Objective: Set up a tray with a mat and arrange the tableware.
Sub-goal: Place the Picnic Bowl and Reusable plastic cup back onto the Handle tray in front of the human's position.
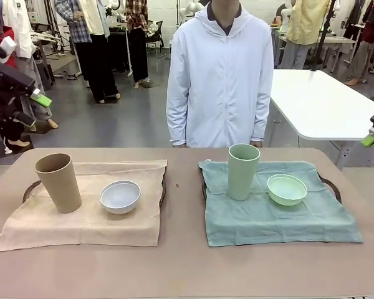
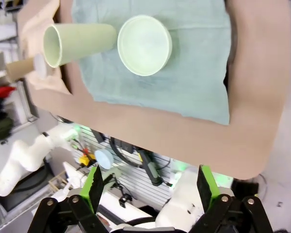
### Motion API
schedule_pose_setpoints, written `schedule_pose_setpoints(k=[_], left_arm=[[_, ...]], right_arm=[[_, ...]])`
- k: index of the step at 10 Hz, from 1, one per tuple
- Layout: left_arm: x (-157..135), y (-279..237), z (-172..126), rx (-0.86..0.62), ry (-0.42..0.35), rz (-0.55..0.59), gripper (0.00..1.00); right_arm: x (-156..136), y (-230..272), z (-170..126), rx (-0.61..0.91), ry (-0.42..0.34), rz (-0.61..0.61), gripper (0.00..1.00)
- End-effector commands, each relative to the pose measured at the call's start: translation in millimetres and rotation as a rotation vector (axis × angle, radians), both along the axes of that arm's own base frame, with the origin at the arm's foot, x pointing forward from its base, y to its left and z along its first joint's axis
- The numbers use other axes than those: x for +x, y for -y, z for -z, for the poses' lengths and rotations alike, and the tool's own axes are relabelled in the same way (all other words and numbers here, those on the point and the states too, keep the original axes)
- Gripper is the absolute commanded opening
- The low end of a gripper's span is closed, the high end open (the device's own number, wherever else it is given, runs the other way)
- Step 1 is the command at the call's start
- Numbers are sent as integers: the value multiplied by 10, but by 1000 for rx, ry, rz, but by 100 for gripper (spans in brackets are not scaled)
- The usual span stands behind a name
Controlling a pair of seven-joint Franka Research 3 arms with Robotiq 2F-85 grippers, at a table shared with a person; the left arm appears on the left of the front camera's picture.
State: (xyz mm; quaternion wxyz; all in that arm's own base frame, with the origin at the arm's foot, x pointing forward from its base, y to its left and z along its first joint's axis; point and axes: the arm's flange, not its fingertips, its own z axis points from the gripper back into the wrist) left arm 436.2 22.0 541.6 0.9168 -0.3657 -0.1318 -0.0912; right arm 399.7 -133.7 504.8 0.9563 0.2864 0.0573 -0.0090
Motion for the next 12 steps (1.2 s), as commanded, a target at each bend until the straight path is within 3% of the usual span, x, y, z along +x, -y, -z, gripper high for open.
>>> schedule_pose_setpoints(k=[1, 5, 9, 11, 12], left_arm=[[-88, -239, 216, -106, 4, -28, 100], [-395, -914, 721, -256, -41, -131, 100], [-590, -1104, 761, -269, -13, -177, 100], [-561, -883, 642, -212, 18, -147, 100], [-560, -1136, 723, -252, -41, -182, 100]], right_arm=[[0, 249, 33, 116, 18, 61, 100], [-187, 846, 337, 254, -11, 176, 100], [-334, 1148, 527, 350, -17, 217, 100], [-281, 1074, 539, 363, -5, 215, 100], [-400, 1120, 581, 327, -33, 234, 100]])
